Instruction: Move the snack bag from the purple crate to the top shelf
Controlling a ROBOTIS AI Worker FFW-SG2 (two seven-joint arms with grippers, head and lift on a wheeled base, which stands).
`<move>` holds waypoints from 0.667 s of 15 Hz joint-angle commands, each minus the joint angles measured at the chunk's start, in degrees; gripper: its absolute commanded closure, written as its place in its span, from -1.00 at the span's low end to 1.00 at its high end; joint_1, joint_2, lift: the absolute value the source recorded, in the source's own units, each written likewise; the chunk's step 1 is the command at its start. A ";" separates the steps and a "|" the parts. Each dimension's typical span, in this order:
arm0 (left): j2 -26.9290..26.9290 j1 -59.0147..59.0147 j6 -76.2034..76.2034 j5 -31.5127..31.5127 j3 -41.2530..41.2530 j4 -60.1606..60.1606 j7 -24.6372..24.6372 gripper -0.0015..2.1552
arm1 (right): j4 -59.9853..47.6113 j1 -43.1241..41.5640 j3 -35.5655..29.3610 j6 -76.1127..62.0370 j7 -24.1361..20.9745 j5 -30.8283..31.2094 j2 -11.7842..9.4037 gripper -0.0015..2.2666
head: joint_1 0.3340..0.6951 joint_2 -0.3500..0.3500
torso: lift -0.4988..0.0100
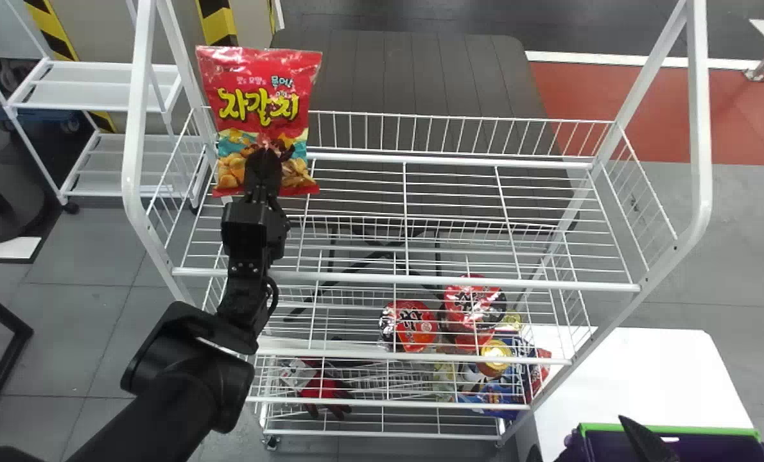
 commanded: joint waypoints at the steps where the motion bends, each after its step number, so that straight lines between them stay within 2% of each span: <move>1: 0.02 -0.22 0.00 -0.08 0.12 0.38 -0.22 0.02 | 0.07 -0.02 0.00 0.00 0.00 0.00 0.01 -0.93 | 1.00 -0.10 | 0.96; 3: 0.11 -0.22 0.00 -0.17 0.12 0.46 -0.40 -0.17 | 0.07 -0.11 0.00 0.17 0.00 0.00 0.01 -0.93 | 1.00 -0.10 | 0.96; 5: 0.11 -0.22 0.00 -0.26 0.20 0.64 -0.66 -0.22 | 0.07 -0.11 0.00 0.00 -0.09 0.00 0.01 -0.93 | 1.00 -0.10 | 0.96; 6: 0.20 -0.22 0.00 -0.26 0.20 0.82 -0.75 -0.50 | 0.07 -0.19 0.00 0.17 0.00 0.00 -0.07 -0.93 | 1.00 -0.10 | 0.96; 8: 0.20 -0.22 0.00 -0.26 0.20 0.82 -0.84 -0.64 | 0.24 -0.28 0.00 0.00 -0.09 0.00 -0.07 -0.93 | 1.00 -0.10 | 0.96; 9: 0.20 -0.22 0.00 -0.26 0.38 0.82 -0.92 -0.82 | 0.24 -0.37 0.00 0.17 -0.09 0.00 -0.07 -0.93 | 1.00 -0.10 | 0.96; 10: 0.20 -0.22 0.00 -0.26 0.38 0.82 -1.01 -0.88 | 0.33 -0.37 0.00 0.17 -0.09 0.00 -0.07 -0.93 | 1.00 -0.10 | 0.96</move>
